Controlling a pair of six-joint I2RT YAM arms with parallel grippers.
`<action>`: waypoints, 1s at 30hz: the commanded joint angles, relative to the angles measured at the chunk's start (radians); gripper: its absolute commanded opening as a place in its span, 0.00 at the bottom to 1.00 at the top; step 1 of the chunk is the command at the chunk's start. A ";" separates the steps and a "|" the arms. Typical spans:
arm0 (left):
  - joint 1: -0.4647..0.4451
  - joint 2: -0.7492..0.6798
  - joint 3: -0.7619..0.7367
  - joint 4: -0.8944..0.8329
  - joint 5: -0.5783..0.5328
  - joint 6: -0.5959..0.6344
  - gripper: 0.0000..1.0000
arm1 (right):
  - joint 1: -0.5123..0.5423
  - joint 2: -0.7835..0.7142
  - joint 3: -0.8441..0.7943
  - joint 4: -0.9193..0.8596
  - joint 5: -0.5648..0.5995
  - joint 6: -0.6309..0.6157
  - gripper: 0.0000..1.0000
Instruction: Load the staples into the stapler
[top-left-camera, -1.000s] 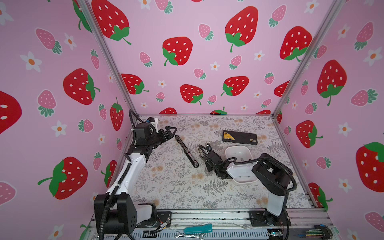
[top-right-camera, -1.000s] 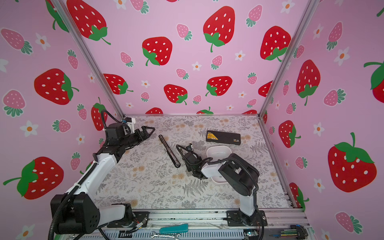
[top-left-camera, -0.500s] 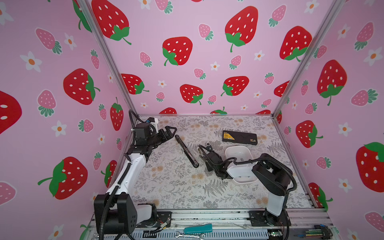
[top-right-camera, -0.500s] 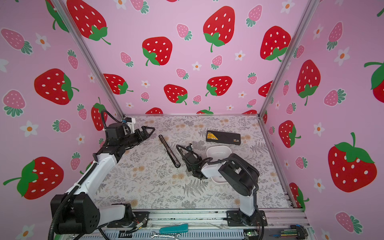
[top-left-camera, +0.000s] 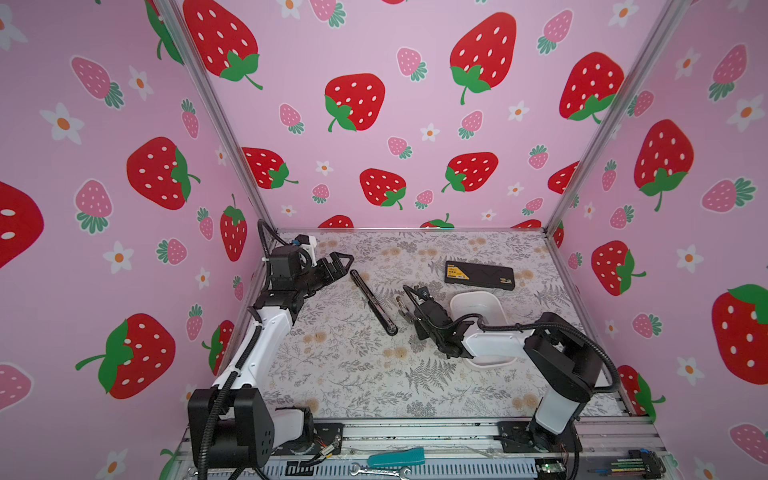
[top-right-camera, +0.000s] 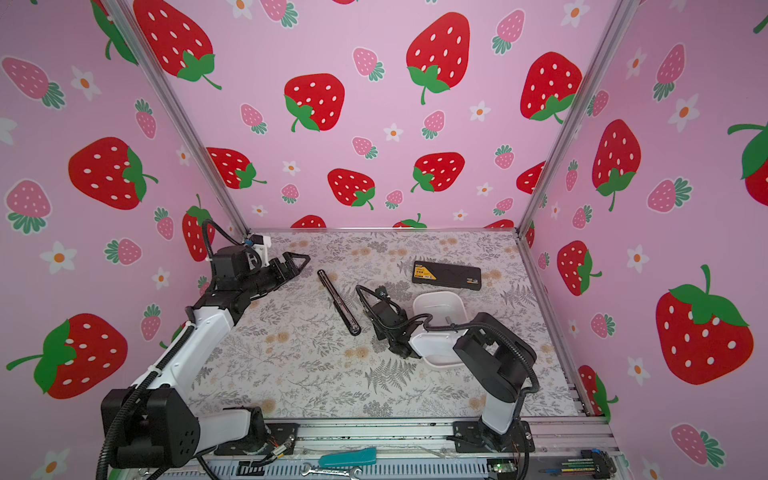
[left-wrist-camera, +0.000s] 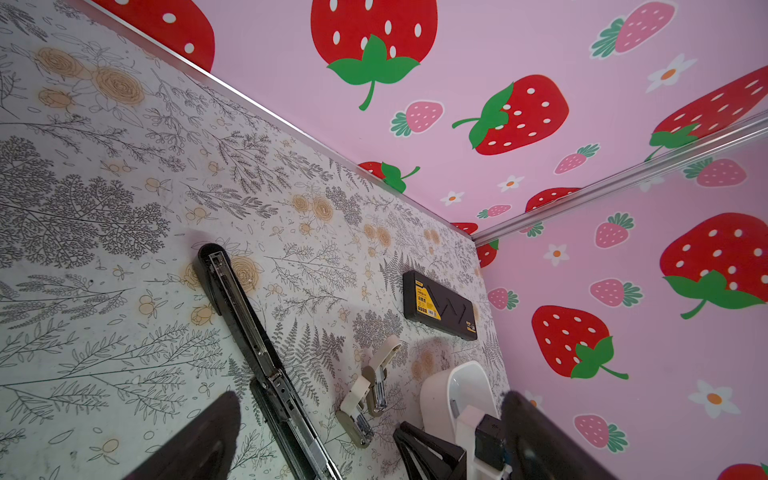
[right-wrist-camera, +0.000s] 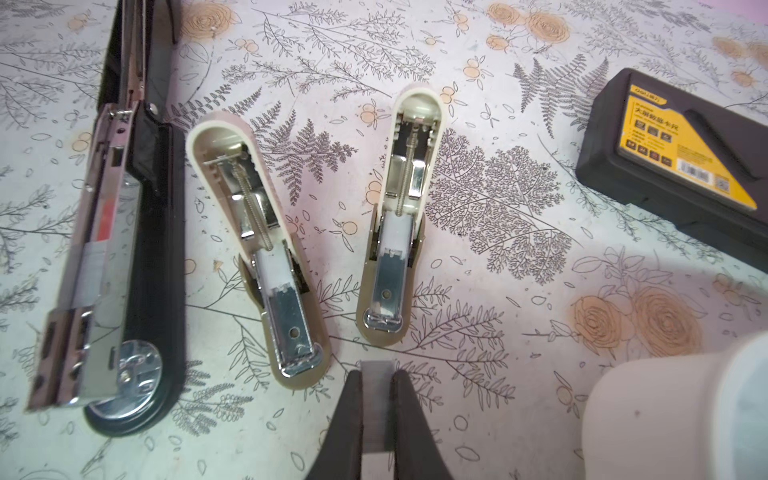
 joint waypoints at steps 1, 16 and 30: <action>0.000 0.001 0.033 0.012 0.019 0.002 0.99 | -0.003 -0.013 -0.014 -0.003 -0.023 0.014 0.14; 0.000 0.006 0.036 0.009 0.018 0.002 0.99 | -0.003 0.099 -0.005 0.000 -0.065 0.037 0.14; 0.000 0.007 0.035 0.007 0.017 0.002 0.99 | -0.004 0.098 -0.007 -0.015 -0.037 0.038 0.34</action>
